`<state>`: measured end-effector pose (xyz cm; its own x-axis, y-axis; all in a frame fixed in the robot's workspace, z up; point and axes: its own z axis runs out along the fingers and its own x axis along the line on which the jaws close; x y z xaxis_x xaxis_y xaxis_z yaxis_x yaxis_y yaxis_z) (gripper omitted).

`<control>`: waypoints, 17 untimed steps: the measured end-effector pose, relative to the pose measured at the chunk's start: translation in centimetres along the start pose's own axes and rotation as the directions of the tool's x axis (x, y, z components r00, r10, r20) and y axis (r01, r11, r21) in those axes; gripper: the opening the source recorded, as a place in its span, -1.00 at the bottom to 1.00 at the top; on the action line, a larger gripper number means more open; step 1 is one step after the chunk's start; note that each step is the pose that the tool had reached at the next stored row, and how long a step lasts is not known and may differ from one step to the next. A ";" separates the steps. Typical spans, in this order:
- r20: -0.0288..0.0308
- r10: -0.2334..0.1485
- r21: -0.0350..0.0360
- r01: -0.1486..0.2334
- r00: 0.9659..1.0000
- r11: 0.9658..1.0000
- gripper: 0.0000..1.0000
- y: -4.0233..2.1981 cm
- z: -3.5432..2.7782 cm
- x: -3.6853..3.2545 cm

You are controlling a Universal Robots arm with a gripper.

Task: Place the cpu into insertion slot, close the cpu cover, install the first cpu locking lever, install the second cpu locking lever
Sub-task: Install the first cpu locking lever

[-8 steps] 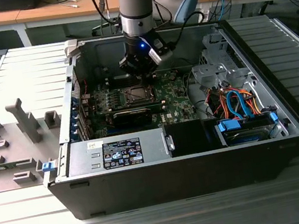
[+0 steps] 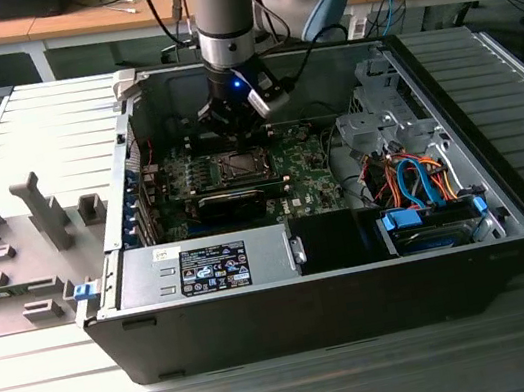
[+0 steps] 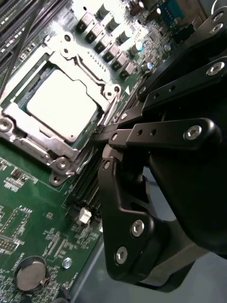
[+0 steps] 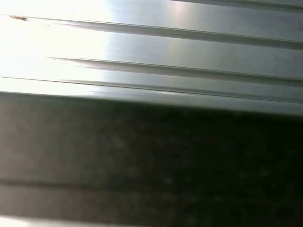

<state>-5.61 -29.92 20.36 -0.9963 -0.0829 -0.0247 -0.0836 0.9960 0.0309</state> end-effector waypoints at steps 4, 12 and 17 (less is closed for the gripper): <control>-0.001 0.000 0.000 0.000 1.000 1.000 -0.79 -0.03 0.09 -0.37; -0.002 -0.003 -0.003 0.003 1.000 1.000 -0.79 -0.07 0.16 -0.85; -0.002 -0.004 -0.003 0.004 1.000 1.000 -0.79 -0.04 -0.54 -0.86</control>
<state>-4.76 -29.91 20.92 -0.9960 -0.0869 -0.0229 -0.0876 0.9956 0.0335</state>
